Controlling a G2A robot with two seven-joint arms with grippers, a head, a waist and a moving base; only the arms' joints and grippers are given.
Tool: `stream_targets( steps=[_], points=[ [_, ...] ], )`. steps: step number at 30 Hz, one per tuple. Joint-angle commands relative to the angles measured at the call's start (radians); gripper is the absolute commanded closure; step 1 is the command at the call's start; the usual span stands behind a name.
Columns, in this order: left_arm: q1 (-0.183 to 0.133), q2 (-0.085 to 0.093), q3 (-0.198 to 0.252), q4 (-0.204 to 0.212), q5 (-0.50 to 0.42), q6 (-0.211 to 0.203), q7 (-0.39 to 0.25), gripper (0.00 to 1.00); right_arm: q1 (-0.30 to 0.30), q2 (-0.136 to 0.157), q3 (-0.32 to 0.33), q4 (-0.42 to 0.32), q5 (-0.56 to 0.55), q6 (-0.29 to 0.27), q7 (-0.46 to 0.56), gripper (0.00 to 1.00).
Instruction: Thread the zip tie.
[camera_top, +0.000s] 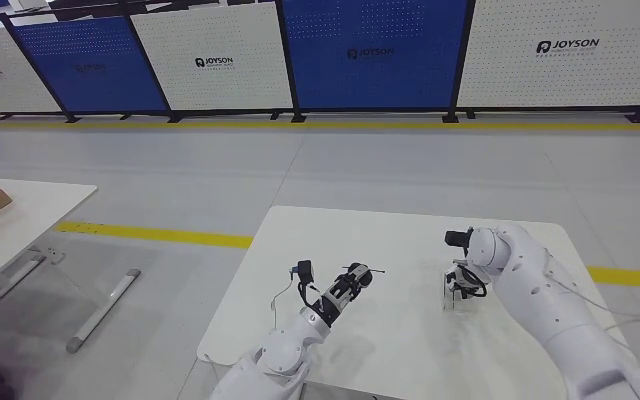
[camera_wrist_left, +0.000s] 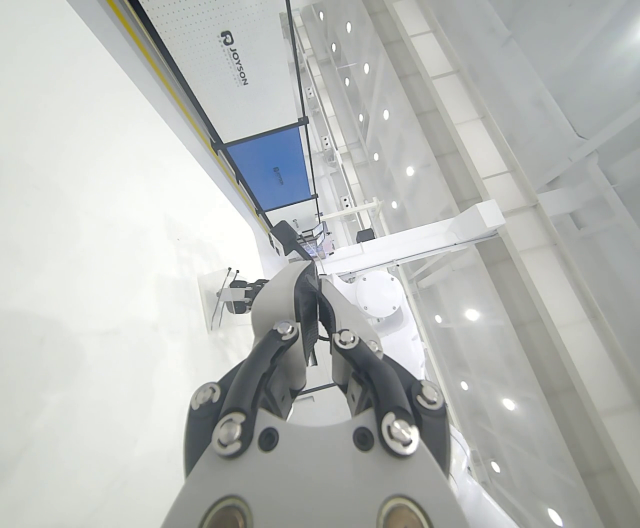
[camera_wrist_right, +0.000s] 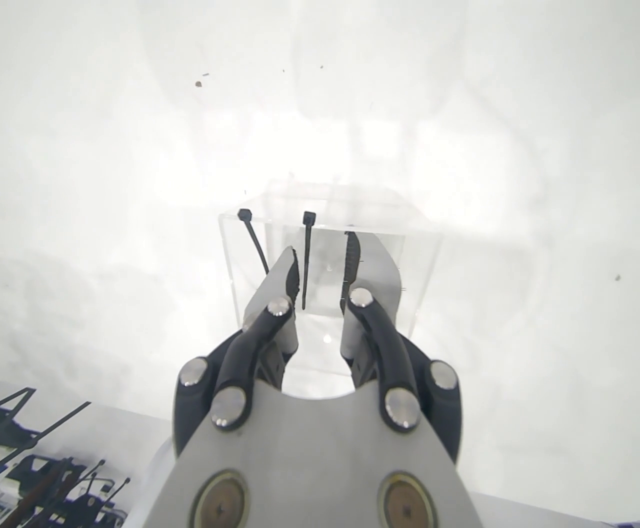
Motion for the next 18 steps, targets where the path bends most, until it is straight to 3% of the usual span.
stream_targets(
  steps=[1, 8, 13, 15, 18],
  points=[
    [0.0, 0.0, 0.0, 0.0, 0.0, 0.0, 0.0, 1.0, 0.004, -0.007, -0.002, 0.015, 0.0, -0.004, -0.002, 0.78],
    [0.0, 0.0, 0.0, 0.0, 0.0, 0.0, 0.0, 1.0, 0.02, -0.031, -0.011, 0.07, -0.002, -0.021, -0.005, 0.74],
    [0.0, 0.0, 0.0, 0.0, 0.0, 0.0, 0.0, 1.0, 0.031, -0.046, -0.014, 0.104, -0.002, -0.032, -0.009, 0.78],
    [0.0, 0.0, 0.0, 0.0, 0.0, 0.0, 0.0, 1.0, 0.035, -0.052, -0.015, 0.117, -0.002, -0.036, -0.011, 0.83],
    [0.0, 0.0, 0.0, 0.0, 0.0, 0.0, 0.0, 1.0, 0.04, -0.061, -0.016, 0.135, -0.003, -0.041, -0.013, 0.98]
  ],
)
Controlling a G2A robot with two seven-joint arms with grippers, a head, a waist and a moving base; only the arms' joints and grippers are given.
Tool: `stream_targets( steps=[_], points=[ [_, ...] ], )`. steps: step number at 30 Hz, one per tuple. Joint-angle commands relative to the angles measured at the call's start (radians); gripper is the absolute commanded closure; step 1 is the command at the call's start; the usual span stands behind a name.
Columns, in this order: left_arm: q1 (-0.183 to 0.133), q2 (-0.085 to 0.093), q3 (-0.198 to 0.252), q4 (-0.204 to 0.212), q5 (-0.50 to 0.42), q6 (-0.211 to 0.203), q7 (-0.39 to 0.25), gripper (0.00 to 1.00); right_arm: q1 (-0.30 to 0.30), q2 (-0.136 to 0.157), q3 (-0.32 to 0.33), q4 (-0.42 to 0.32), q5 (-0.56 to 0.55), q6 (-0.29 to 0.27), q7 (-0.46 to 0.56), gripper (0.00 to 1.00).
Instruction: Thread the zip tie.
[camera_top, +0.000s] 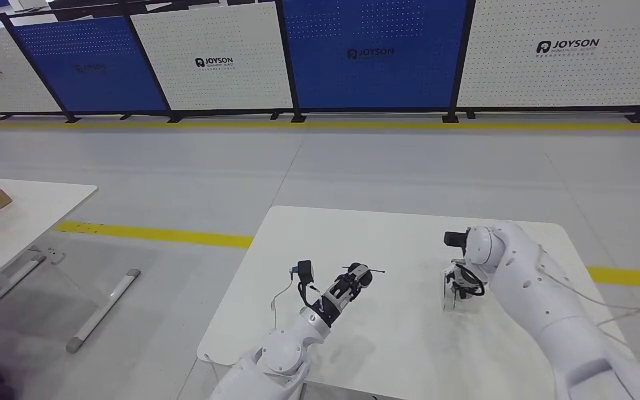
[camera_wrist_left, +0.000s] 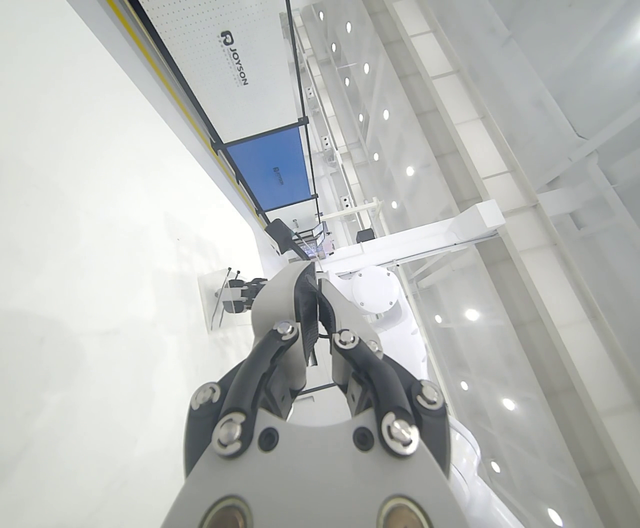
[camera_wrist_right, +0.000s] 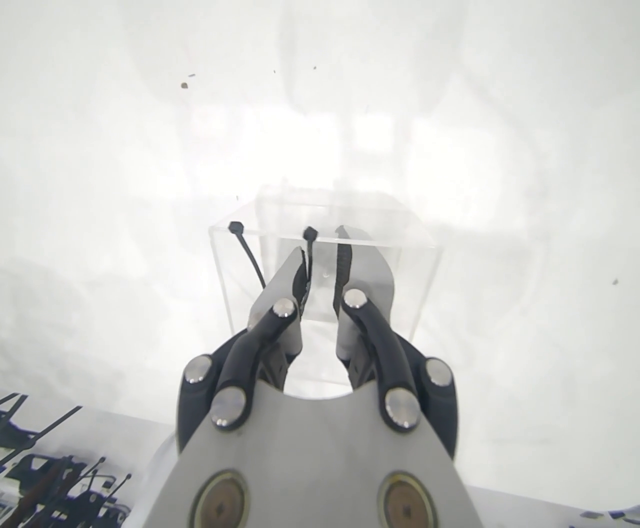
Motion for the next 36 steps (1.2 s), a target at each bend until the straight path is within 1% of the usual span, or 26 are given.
stream_targets(
  steps=[1, 6, 11, 16, 20, 26, 30, 33, 36],
  points=[
    [0.0, 0.0, 0.0, 0.0, 0.0, 0.0, 0.0, 1.0, 0.003, -0.004, 0.0, 0.01, -0.001, -0.002, -0.001, 1.0],
    [0.0, 0.0, 0.0, 0.0, 0.0, 0.0, 0.0, 1.0, 0.008, -0.015, 0.001, 0.037, -0.002, -0.014, -0.009, 1.0],
    [0.0, 0.0, 0.0, 0.0, 0.0, 0.0, 0.0, 1.0, 0.012, -0.018, 0.01, 0.053, -0.001, -0.031, -0.018, 1.0],
    [0.0, 0.0, 0.0, 0.0, 0.0, 0.0, 0.0, 1.0, 0.011, -0.013, 0.018, 0.046, -0.011, -0.04, -0.021, 1.0],
    [0.0, 0.0, 0.0, 0.0, 0.0, 0.0, 0.0, 1.0, 0.005, -0.005, 0.026, 0.022, -0.025, -0.04, -0.018, 1.0],
    [0.0, 0.0, 0.0, 0.0, 0.0, 0.0, 0.0, 1.0, -0.014, 0.017, 0.048, -0.04, -0.045, -0.035, -0.006, 1.0],
    [0.0, 0.0, 0.0, 0.0, 0.0, 0.0, 0.0, 1.0, -0.036, 0.039, 0.07, -0.104, -0.066, -0.017, -0.004, 1.0],
    [0.0, 0.0, 0.0, 0.0, 0.0, 0.0, 0.0, 1.0, -0.064, 0.063, 0.1, -0.175, -0.081, 0.005, -0.017, 1.0],
    [0.0, 0.0, 0.0, 0.0, 0.0, 0.0, 0.0, 1.0, -0.106, 0.093, 0.139, -0.281, -0.108, 0.042, -0.028, 1.0]
  ],
)
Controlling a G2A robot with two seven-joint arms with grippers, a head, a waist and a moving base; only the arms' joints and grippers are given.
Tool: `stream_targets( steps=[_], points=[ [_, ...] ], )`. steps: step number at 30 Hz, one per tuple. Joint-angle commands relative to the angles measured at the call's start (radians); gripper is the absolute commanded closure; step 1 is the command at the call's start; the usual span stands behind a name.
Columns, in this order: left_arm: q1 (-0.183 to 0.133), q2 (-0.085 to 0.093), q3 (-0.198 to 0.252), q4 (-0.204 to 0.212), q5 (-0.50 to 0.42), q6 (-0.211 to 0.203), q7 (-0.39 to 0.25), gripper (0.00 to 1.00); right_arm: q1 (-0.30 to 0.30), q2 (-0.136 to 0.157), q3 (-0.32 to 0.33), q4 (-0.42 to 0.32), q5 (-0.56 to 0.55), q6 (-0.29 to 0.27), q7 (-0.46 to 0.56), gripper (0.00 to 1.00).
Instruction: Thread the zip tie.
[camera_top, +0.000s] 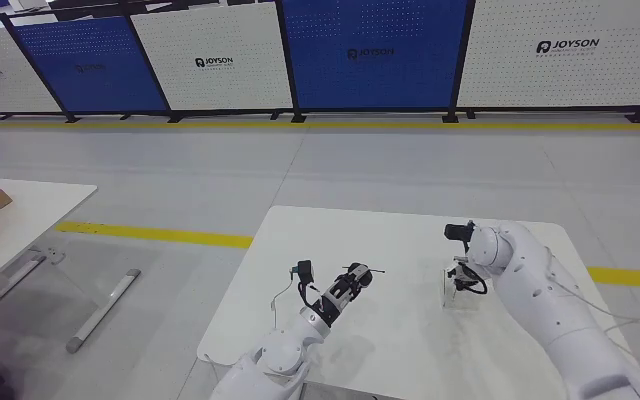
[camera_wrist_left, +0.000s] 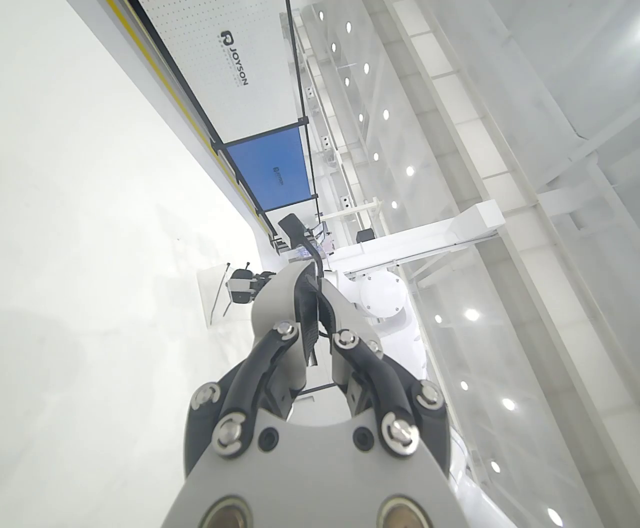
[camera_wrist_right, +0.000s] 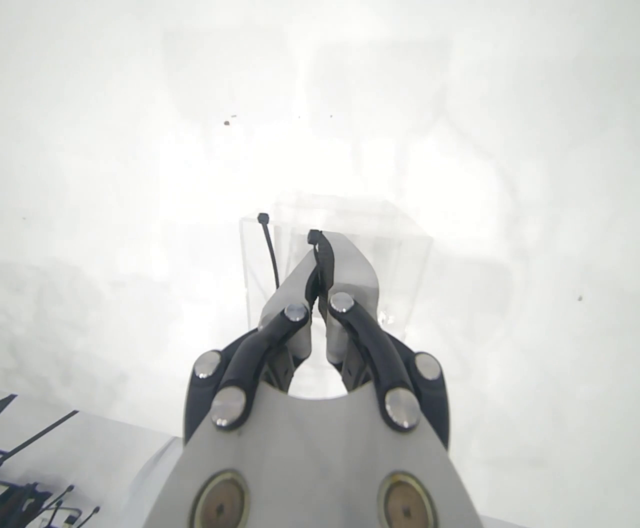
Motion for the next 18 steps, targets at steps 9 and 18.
stream_targets(
  steps=[9, 18],
  points=[
    [0.0, 0.0, 0.0, 0.0, 0.0, 0.0, 0.0, 1.0, -0.24, 0.128, 0.211, -0.486, -0.132, 0.104, 0.051, 1.0],
    [0.0, 0.0, 0.0, 0.0, 0.0, 0.0, 0.0, 1.0, -0.467, 0.189, 0.394, -0.802, -0.208, 0.141, 0.024, 1.0]
  ],
)
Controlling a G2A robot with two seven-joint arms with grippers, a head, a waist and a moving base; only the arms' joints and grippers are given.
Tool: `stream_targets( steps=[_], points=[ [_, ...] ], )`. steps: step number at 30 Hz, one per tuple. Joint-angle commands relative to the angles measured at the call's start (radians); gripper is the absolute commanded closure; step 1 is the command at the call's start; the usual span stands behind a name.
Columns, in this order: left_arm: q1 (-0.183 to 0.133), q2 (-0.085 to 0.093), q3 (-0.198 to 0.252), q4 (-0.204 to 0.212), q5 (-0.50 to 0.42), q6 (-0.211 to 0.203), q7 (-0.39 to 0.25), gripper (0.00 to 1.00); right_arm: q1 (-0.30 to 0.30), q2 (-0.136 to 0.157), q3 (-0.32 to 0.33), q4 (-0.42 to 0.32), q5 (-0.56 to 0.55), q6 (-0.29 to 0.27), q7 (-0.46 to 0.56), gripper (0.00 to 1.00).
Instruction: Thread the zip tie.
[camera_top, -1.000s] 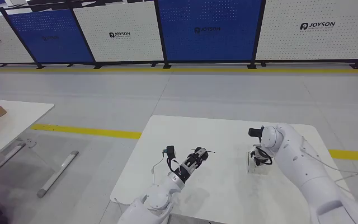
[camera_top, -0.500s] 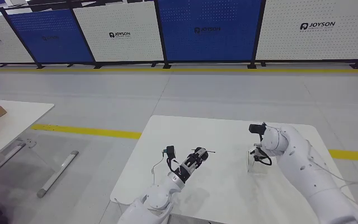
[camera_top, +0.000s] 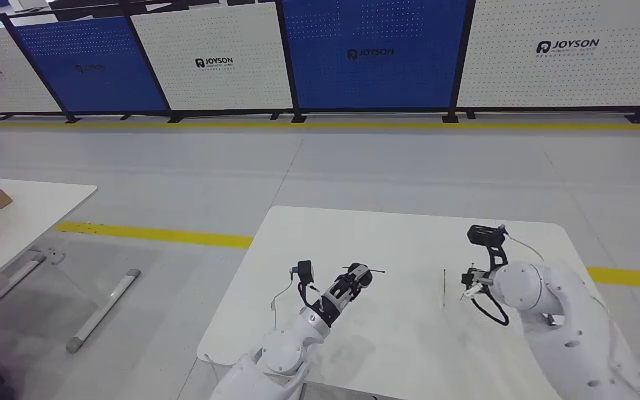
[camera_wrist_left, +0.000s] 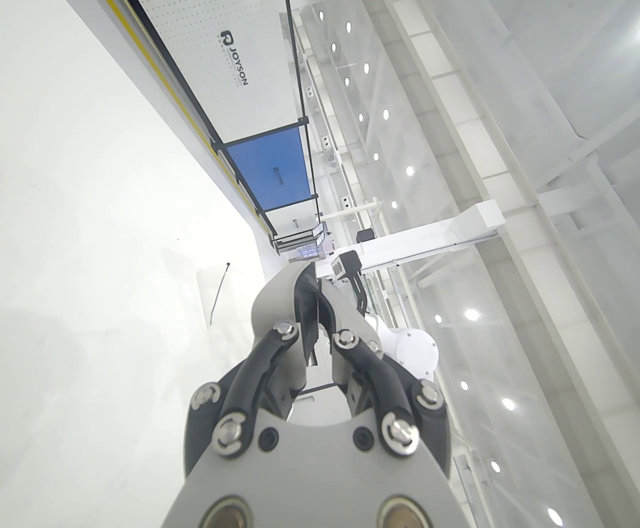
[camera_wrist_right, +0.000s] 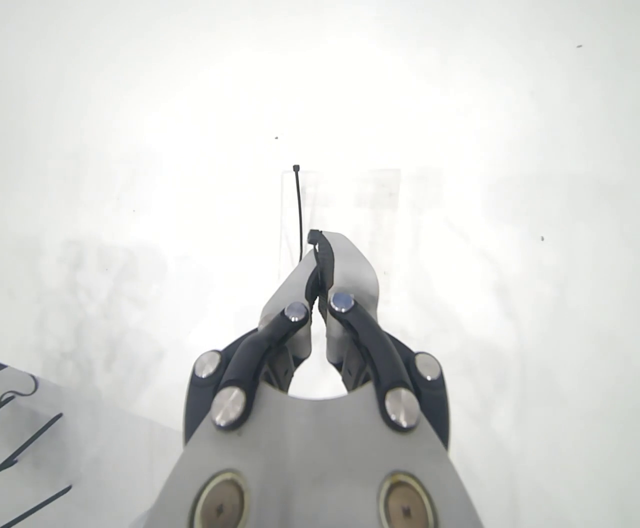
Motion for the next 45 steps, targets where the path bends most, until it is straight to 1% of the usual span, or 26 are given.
stream_targets(
  steps=[1, 12, 15, 16, 17, 18, 20, 22, 25, 26, 27, 41, 43, 45],
  points=[
    [0.0, 0.0, 0.0, 0.0, 0.0, 0.0, 0.0, 1.0, 0.001, 0.0, 0.001, 0.0, 0.0, 0.0, 0.0, 1.0],
    [0.0, 0.0, 0.0, 0.0, 0.0, 0.0, 0.0, 1.0, 0.001, 0.0, 0.001, 0.0, 0.0, 0.0, 0.0, 1.0],
    [0.0, 0.0, 0.0, 0.0, 0.0, 0.0, 0.0, 1.0, -0.021, -0.002, -0.006, -0.01, -0.007, -0.002, -0.053, 1.0],
    [0.0, 0.0, 0.0, 0.0, 0.0, 0.0, 0.0, 1.0, -0.027, -0.003, 0.002, -0.02, -0.018, 0.0, -0.077, 1.0],
    [0.0, 0.0, 0.0, 0.0, 0.0, 0.0, 0.0, 1.0, -0.04, -0.004, 0.018, -0.036, -0.025, 0.0, -0.108, 1.0],
    [0.0, 0.0, 0.0, 0.0, 0.0, 0.0, 0.0, 1.0, -0.064, -0.006, 0.043, -0.069, -0.021, 0.0, -0.139, 1.0],
    [0.0, 0.0, 0.0, 0.0, 0.0, 0.0, 0.0, 1.0, -0.119, -0.01, 0.091, -0.15, -0.006, 0.0, -0.202, 1.0],
    [0.0, 0.0, 0.0, 0.0, 0.0, 0.0, 0.0, 1.0, -0.194, -0.014, 0.138, -0.248, -0.002, 0.0, -0.262, 1.0],
    [0.0, 0.0, 0.0, 0.0, 0.0, 0.0, 0.0, 1.0, -0.289, -0.018, 0.174, -0.38, 0.007, 0.0, -0.35, 1.0],
    [0.0, 0.0, 0.0, 0.0, 0.0, 0.0, 0.0, 1.0, -0.312, -0.021, 0.18, -0.401, 0.018, 0.0, -0.385, 1.0],
    [0.0, 0.0, 0.0, 0.0, 0.0, 0.0, 0.0, 1.0, -0.329, -0.025, 0.186, -0.404, 0.031, 0.0, -0.413, 1.0],
    [0.0, 0.0, 0.0, 0.0, 0.001, 0.001, 0.001, 1.0, -0.329, -0.025, 0.186, -0.404, 0.031, 0.0, -0.413, 1.0],
    [0.001, 0.0, 0.0, -0.004, 0.007, 0.005, 0.008, 1.0, -0.329, -0.025, 0.186, -0.404, 0.031, 0.0, -0.413, 1.0],
    [0.005, 0.0, -0.003, -0.015, 0.009, -0.006, 0.004, 1.0, -0.329, -0.025, 0.186, -0.404, 0.031, 0.0, -0.413, 1.0]
  ],
)
